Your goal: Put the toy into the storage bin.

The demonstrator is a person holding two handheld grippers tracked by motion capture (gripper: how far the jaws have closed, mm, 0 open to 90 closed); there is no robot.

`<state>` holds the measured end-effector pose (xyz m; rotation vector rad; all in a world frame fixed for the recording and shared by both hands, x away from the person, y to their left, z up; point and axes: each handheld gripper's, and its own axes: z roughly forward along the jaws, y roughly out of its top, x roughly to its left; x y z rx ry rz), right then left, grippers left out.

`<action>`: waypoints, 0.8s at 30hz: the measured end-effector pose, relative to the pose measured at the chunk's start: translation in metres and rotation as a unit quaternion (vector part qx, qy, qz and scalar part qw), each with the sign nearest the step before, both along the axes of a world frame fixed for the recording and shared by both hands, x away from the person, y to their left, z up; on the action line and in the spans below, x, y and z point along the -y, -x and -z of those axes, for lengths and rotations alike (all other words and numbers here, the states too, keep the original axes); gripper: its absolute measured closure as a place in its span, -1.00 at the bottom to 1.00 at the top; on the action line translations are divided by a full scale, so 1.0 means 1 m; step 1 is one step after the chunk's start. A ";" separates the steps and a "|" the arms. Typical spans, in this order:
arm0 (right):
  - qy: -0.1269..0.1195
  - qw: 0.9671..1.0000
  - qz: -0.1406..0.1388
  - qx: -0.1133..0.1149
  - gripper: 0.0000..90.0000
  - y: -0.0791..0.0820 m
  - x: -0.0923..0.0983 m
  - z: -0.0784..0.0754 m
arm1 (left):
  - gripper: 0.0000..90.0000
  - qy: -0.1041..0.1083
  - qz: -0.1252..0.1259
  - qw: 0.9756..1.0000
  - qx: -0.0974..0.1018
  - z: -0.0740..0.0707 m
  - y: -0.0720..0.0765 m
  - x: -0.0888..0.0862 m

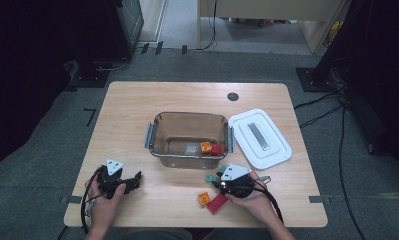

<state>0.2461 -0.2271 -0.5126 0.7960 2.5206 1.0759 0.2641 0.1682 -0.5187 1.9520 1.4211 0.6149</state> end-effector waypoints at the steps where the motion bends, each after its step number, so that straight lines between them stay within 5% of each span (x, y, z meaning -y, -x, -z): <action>1: -0.001 1.000 -0.003 -0.002 0.41 0.000 -0.002 0.000 | -0.76 0.000 0.000 1.000 0.000 0.000 0.000 0.000; 7: 0.003 1.000 -0.011 -0.016 0.69 -0.004 -0.012 0.000 | -0.76 0.000 0.000 1.000 0.000 0.000 0.000 0.000; 11: -0.004 1.000 -0.013 -0.013 0.70 -0.003 -0.011 -0.001 | -0.76 0.000 0.000 1.000 0.000 0.000 0.000 0.000; 24: -0.042 0.999 0.028 -0.012 0.70 -0.001 0.026 -0.015 | -0.77 0.000 0.000 1.000 0.000 0.000 0.000 0.000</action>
